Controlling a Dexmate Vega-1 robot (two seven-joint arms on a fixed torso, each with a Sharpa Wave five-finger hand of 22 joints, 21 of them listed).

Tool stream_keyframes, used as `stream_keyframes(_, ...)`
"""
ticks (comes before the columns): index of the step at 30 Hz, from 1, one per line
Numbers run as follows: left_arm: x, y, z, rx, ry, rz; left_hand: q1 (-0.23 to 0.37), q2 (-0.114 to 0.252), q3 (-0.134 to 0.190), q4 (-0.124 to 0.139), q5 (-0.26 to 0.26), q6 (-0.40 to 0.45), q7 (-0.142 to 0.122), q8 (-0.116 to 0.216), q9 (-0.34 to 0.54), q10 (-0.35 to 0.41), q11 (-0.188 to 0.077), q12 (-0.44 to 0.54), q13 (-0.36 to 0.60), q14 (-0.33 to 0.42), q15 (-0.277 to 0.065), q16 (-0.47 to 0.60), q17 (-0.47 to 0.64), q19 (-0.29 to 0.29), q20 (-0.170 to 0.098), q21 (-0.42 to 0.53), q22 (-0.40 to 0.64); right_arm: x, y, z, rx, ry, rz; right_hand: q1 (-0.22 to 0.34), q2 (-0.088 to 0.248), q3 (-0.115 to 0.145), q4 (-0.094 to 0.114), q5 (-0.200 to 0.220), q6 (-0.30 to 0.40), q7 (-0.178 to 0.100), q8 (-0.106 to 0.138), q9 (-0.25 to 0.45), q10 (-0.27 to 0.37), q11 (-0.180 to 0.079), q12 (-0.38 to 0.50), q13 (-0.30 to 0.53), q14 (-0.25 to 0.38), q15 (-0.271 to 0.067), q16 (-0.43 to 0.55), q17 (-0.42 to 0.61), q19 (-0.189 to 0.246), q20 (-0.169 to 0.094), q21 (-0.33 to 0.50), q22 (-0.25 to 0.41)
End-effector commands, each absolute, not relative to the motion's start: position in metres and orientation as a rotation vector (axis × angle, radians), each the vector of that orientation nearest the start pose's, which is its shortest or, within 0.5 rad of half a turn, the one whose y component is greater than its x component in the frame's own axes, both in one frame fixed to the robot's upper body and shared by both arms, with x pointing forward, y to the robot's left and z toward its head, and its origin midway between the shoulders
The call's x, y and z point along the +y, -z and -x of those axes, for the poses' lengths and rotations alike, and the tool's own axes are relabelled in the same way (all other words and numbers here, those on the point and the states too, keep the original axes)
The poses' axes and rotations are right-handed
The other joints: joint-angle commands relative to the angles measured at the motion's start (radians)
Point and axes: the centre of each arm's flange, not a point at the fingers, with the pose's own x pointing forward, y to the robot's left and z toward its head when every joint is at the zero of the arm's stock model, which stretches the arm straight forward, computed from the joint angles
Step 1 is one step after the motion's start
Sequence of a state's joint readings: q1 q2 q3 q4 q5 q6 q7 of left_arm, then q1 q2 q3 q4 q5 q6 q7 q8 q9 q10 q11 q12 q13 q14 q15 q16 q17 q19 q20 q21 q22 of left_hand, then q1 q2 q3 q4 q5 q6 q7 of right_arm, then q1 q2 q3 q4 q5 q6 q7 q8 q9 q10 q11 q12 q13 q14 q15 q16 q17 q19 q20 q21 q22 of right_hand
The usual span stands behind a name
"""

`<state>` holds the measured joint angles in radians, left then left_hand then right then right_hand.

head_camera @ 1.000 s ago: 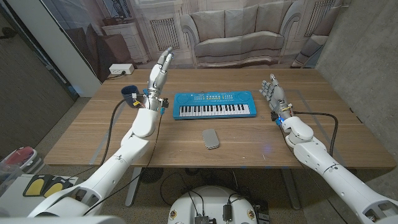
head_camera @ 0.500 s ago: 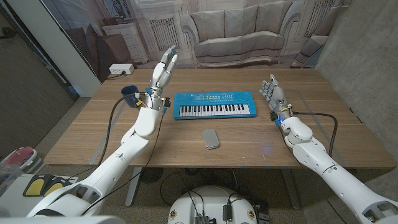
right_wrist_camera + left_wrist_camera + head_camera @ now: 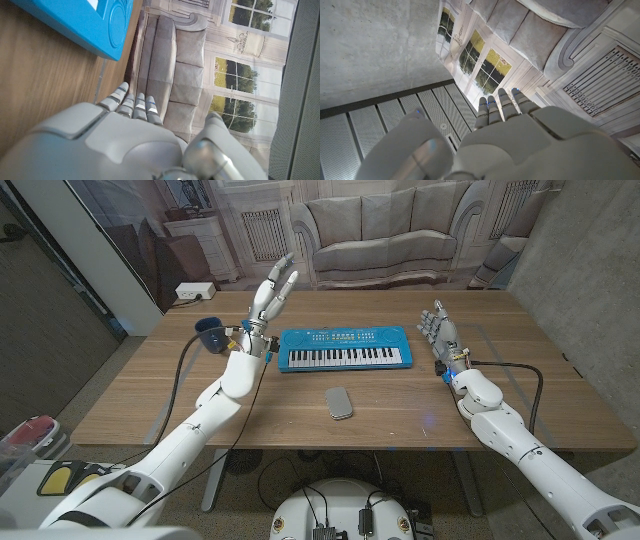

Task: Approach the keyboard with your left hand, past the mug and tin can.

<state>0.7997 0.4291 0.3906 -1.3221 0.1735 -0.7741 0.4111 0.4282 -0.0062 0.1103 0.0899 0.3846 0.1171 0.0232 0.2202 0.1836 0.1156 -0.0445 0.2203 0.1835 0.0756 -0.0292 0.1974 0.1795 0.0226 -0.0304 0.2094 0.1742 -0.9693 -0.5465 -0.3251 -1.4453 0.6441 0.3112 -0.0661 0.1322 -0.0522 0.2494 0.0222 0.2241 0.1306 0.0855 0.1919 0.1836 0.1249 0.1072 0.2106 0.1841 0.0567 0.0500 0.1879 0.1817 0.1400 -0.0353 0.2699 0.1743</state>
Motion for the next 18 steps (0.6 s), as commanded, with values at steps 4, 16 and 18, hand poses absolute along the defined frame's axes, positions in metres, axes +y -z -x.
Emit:
stream_keyframes(4, 0.199, -0.048, -0.576, -1.28, 0.024, -0.521, 0.006, 0.007, 0.001, -0.008, 0.005, 0.014, -0.001, 0.0, 0.004, 0.013, -0.002, 0.0, 0.005, 0.007, -0.001, -0.001, 0.001, -0.006, -0.039, -0.006, 0.003, -0.299, 0.047, -0.62, -0.62, -0.147, -0.07, 0.003, 0.006, -0.004, -0.001, 0.002, 0.007, -0.003, 0.004, 0.003, 0.003, 0.0, 0.006, 0.004, 0.007, 0.002, 0.003, 0.003, 0.011, -0.023, -0.005, 0.006)
stream_keyframes(16, 0.188, -0.052, -0.582, -1.283, -0.001, -0.617, 0.01, 0.009, 0.0, -0.009, 0.006, 0.016, -0.001, -0.002, 0.004, 0.016, -0.002, -0.002, 0.005, 0.009, -0.002, -0.003, 0.001, -0.006, -0.039, -0.007, 0.004, -0.301, 0.049, -0.617, -0.625, -0.145, -0.068, 0.003, 0.007, -0.005, -0.001, 0.002, 0.007, -0.004, 0.004, 0.004, 0.003, -0.001, 0.006, 0.004, 0.008, 0.003, 0.002, 0.003, 0.014, -0.024, -0.007, 0.006)
stream_keyframes(18, 0.186, -0.053, -0.583, -1.286, -0.008, -0.634, 0.01, 0.01, -0.001, -0.009, 0.006, 0.017, -0.002, -0.002, 0.004, 0.017, -0.003, -0.002, 0.005, 0.009, -0.002, -0.003, 0.001, -0.006, -0.038, -0.007, 0.004, -0.301, 0.05, -0.616, -0.626, -0.143, -0.069, 0.003, 0.007, -0.005, -0.001, 0.002, 0.008, -0.004, 0.004, 0.004, 0.003, -0.001, 0.006, 0.004, 0.008, 0.003, 0.002, 0.003, 0.014, -0.025, -0.008, 0.006)
